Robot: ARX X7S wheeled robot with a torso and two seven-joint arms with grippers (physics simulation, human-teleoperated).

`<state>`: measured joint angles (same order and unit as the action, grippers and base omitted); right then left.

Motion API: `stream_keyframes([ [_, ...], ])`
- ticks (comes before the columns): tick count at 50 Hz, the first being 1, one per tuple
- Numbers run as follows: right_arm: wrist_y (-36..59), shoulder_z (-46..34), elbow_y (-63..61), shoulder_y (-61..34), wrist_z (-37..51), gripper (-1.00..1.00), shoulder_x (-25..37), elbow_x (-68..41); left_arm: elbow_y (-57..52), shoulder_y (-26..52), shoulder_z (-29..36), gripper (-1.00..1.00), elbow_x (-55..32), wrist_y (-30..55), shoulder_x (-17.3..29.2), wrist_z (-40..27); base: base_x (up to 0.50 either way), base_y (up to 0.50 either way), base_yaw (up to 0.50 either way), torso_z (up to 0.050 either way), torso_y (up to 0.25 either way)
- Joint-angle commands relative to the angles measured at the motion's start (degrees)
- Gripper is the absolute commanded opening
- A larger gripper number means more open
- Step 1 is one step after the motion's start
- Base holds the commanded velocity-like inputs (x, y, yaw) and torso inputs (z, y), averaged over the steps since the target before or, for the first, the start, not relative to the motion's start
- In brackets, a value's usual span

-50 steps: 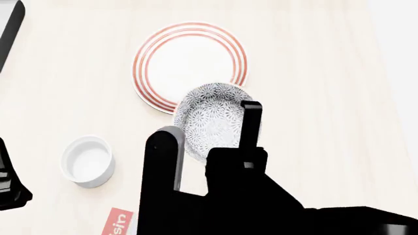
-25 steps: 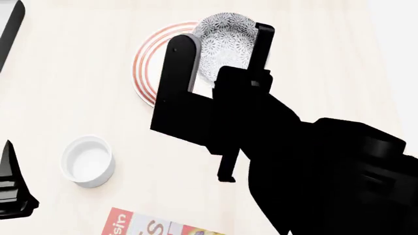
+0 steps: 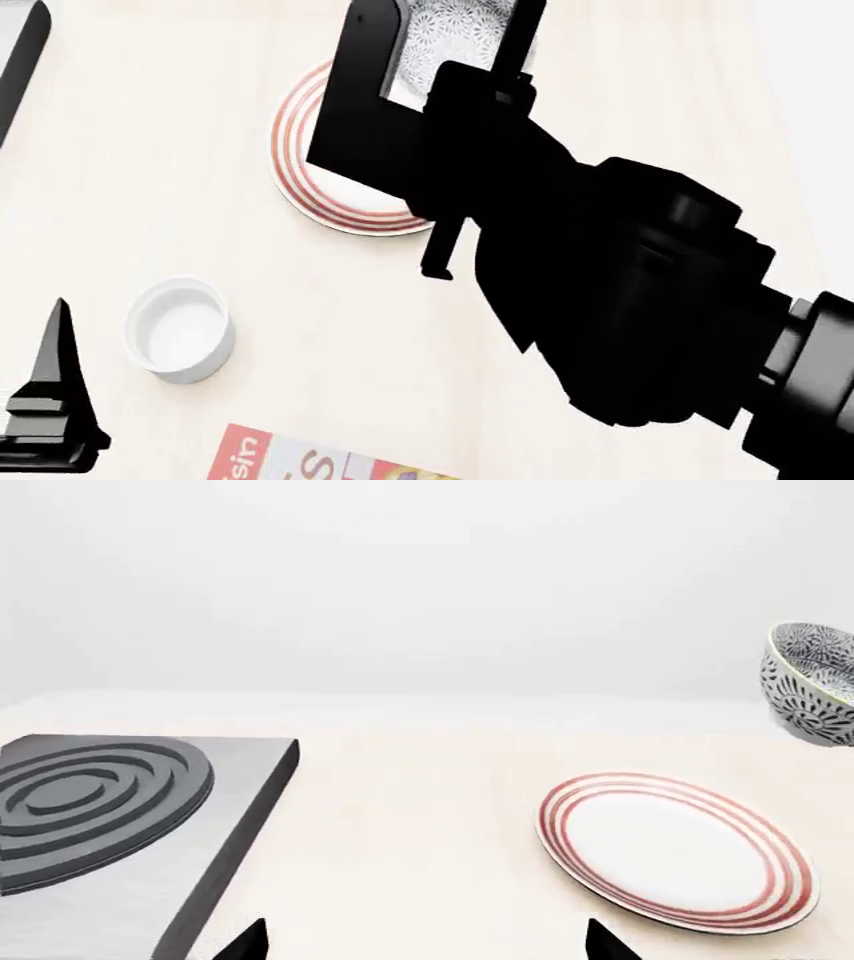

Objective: Pick the akita bowl on the cookies box and place it on the plate.

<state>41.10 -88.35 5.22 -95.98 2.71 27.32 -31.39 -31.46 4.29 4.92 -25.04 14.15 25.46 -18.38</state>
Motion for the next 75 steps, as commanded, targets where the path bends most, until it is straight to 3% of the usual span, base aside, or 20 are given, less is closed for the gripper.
stream_keyframes([
  [1, -3.68, 0.67, 4.47, 1.58, -0.55, -1.0, -2.14, 2.31, -1.72, -0.56, 1.61, 1.0, -1.52, -2.72, 1.1, 4.23, 0.0, 0.0, 0.0, 0.0, 0.0],
  [28, -11.7, 1.93, 19.96, 5.29, -2.45, -1.0, -10.75, 3.83, -0.04, -0.89, 2.52, 1.0, -2.32, -3.78, 1.1, 5.62, 0.0, 0.0, 0.0, 0.0, 0.0],
  [43, -11.18, 1.17, 18.16, 5.81, -2.33, -1.0, -11.17, 4.26, 2.32, 0.15, 4.64, 1.0, -0.75, -0.04, 1.47, 4.51, 0.0, 0.0, 0.0, 0.0, 0.001],
  [75, -15.22, -0.33, 26.72, 8.11, -3.28, -1.0, -15.41, 7.12, 5.48, -0.86, 5.38, 1.0, -1.2, -5.24, 0.89, 7.8, 0.0, 0.0, 0.0, 0.0, 0.001],
])
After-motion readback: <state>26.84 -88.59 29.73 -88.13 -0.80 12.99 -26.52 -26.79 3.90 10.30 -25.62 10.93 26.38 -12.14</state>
